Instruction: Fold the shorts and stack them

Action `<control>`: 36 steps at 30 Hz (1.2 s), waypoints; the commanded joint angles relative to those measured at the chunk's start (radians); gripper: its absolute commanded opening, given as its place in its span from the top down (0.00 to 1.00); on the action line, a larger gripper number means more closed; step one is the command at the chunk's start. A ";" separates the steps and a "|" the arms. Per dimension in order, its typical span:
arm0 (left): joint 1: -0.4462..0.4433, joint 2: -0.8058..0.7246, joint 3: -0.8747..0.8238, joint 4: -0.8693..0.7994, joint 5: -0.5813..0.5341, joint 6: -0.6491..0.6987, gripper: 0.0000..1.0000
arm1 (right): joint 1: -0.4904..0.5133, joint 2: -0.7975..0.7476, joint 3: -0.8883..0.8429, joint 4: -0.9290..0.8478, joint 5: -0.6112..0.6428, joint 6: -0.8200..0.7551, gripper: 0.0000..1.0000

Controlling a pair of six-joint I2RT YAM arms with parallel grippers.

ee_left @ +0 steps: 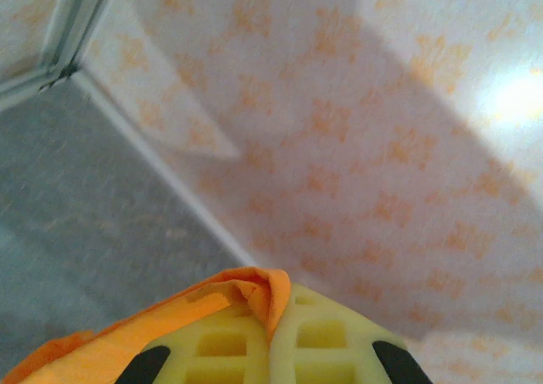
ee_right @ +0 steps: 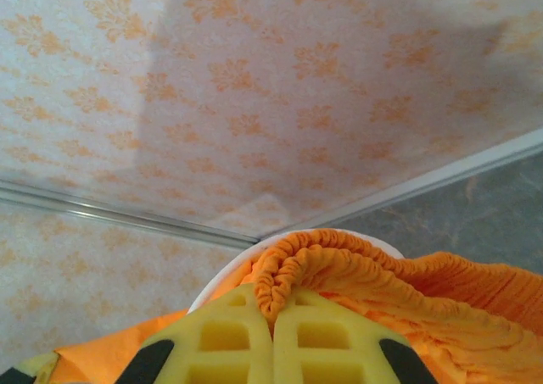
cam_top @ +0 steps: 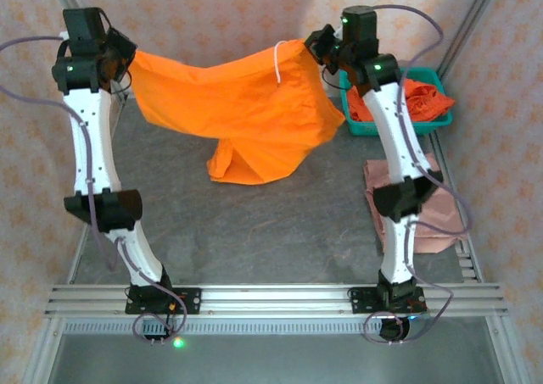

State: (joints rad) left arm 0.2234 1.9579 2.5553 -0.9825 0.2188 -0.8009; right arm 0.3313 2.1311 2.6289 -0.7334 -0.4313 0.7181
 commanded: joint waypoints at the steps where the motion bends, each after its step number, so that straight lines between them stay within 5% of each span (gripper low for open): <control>1: 0.039 0.080 0.215 0.031 0.051 -0.068 1.00 | -0.006 0.076 0.187 0.090 -0.084 0.077 1.00; 6: 0.068 0.066 0.315 0.217 0.096 -0.159 1.00 | -0.036 0.026 0.184 0.213 -0.155 0.020 1.00; 12: 0.064 -0.165 0.200 0.336 0.108 -0.005 1.00 | -0.078 -0.138 0.034 0.165 -0.241 -0.208 1.00; 19: -0.009 -0.598 -0.533 0.610 0.137 0.211 1.00 | -0.094 -0.370 -0.457 0.244 -0.284 -0.398 1.00; 25: -0.076 -0.979 -1.222 0.727 0.029 0.283 1.00 | -0.091 -0.628 -1.063 0.518 -0.311 -0.388 1.00; 30: -0.078 -1.196 -1.565 0.651 -0.101 0.229 1.00 | -0.008 -0.822 -1.410 0.526 -0.287 -0.423 1.00; 36: -0.078 -1.293 -1.757 0.542 -0.173 0.130 1.00 | 0.182 -1.009 -1.728 0.497 -0.139 -0.301 1.00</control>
State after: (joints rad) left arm 0.1501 0.7071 0.8242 -0.4221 0.1318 -0.6220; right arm 0.4637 1.2209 0.9802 -0.2920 -0.6540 0.3573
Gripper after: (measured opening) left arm 0.040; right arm 0.048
